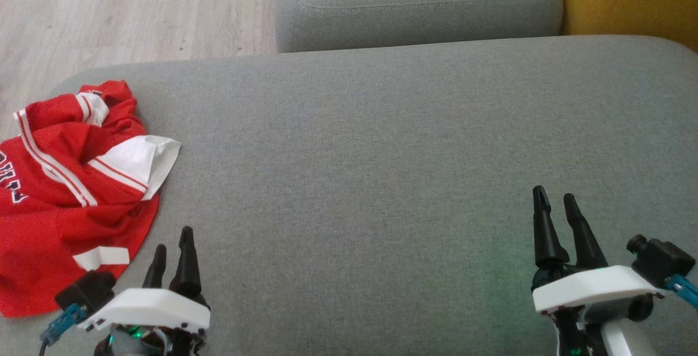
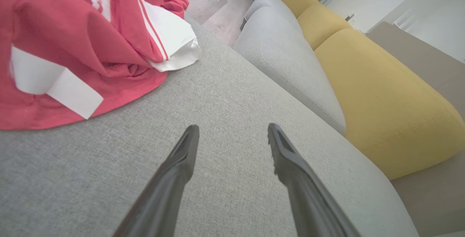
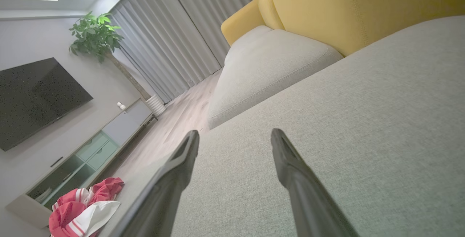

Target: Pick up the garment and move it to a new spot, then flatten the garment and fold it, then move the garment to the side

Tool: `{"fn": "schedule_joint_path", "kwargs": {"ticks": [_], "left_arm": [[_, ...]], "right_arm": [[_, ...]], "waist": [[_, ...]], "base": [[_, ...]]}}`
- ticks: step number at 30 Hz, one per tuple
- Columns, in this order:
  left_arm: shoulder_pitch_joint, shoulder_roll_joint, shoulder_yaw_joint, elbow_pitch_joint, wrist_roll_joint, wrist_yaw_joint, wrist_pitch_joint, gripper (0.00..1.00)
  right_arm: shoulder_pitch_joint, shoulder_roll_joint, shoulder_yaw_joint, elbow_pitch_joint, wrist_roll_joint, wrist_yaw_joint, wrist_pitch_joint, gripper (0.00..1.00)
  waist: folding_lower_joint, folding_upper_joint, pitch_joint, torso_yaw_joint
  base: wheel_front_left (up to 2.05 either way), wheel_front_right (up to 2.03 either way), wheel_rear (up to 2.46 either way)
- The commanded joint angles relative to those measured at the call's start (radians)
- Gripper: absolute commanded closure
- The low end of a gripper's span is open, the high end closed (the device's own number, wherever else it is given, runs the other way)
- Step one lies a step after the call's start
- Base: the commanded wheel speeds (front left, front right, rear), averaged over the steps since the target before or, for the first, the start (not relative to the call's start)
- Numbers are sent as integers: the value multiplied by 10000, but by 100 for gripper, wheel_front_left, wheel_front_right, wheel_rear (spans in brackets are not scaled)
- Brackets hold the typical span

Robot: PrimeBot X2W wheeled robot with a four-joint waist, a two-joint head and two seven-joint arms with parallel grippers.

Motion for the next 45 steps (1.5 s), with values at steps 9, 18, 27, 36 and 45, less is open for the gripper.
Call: {"fn": "schedule_joint_path", "kwargs": {"ticks": [9,18,27,36,45], "left_arm": [[-210,222,36,-509,1412,294,-383,0],[-132,329,-174,-575,2492,380,-617,0],[63,429,-307,-654,3623,529,-880,0],[150,518,-404,-729,4723,649,-1144,0],[195,533,-520,-779,5785,711,-1406,0]], "right_arm": [[-79,-203,399,-503,-1438,54,-399,0],[-15,-197,320,-483,-2382,59,-636,0],[57,-195,44,-445,-3548,65,-901,0],[149,-163,-234,-499,-4584,71,-1167,0],[219,-93,-478,-500,-5255,77,-1431,0]], "waist": [[0,0,-16,54],[0,0,8,134],[0,0,-40,137],[0,0,-39,154],[0,0,-48,126]], "base": [[0,0,0],[0,0,0],[0,0,0],[0,0,0],[0,0,0]]}}
